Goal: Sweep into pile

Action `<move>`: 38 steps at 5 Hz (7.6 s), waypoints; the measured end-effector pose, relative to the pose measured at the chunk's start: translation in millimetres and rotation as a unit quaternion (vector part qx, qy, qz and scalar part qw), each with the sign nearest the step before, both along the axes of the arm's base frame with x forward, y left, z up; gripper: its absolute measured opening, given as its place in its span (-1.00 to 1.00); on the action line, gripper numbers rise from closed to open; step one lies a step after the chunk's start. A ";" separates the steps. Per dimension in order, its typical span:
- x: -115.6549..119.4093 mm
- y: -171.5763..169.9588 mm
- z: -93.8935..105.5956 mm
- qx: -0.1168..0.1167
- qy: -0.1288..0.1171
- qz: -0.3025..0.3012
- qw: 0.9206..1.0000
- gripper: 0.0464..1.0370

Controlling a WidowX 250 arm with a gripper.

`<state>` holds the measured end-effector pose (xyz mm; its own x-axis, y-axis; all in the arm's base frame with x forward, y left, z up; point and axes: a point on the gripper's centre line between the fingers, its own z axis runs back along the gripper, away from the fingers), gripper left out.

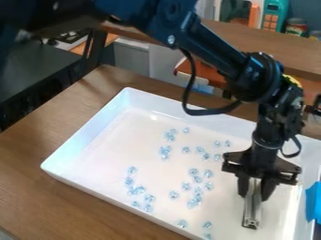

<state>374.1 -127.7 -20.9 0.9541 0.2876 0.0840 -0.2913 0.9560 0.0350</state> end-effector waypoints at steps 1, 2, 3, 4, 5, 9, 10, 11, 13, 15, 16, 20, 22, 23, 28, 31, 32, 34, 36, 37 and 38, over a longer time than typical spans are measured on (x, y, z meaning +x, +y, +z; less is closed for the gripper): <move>-1.9 23.8 -0.7 0.006 0.009 -0.013 1.000 -0.33; -6.5 53.6 -1.1 0.010 0.014 -0.004 1.000 -0.33; -14.6 72.2 -1.0 0.014 0.021 -0.018 1.000 -0.33; -20.9 100.0 -0.5 0.020 0.034 -0.014 0.999 -0.33; -26.1 120.1 -0.2 0.026 0.041 -0.012 0.999 -0.33; -58.2 196.9 1.9 0.121 0.068 -0.051 0.989 -0.33; -67.0 197.0 5.6 0.120 0.068 -0.046 0.989 -0.33; -65.5 171.2 23.7 0.084 0.056 -0.036 0.994 -0.33; -38.4 89.2 52.2 0.039 0.008 -0.045 0.998 -0.33; -20.9 7.5 42.3 -0.006 0.015 -0.036 0.999 -0.33; -25.6 -21.2 34.7 -0.023 0.023 -0.043 0.999 -0.33; -56.6 -12.9 6.9 -0.037 0.020 -0.062 0.997 -0.33; -60.5 27.3 9.9 -0.038 0.018 -0.068 0.997 -0.33; -64.2 54.0 19.3 -0.036 0.016 -0.073 0.997 -0.33; -60.4 45.7 60.1 -0.079 -0.006 -0.079 0.994 -0.33; -42.2 13.9 2.6 -0.021 0.004 -0.065 0.998 -0.33; -45.1 19.1 1.3 -0.022 0.008 -0.064 0.998 -0.33; -55.2 66.4 2.7 -0.027 0.027 -0.064 0.997 -0.33; -62.3 107.1 1.5 0.001 0.021 -0.084 0.996 -0.33; -62.5 131.2 0.5 0.017 0.016 -0.080 0.997 -0.33; -67.9 154.4 1.2 0.028 0.022 -0.087 0.996 -0.33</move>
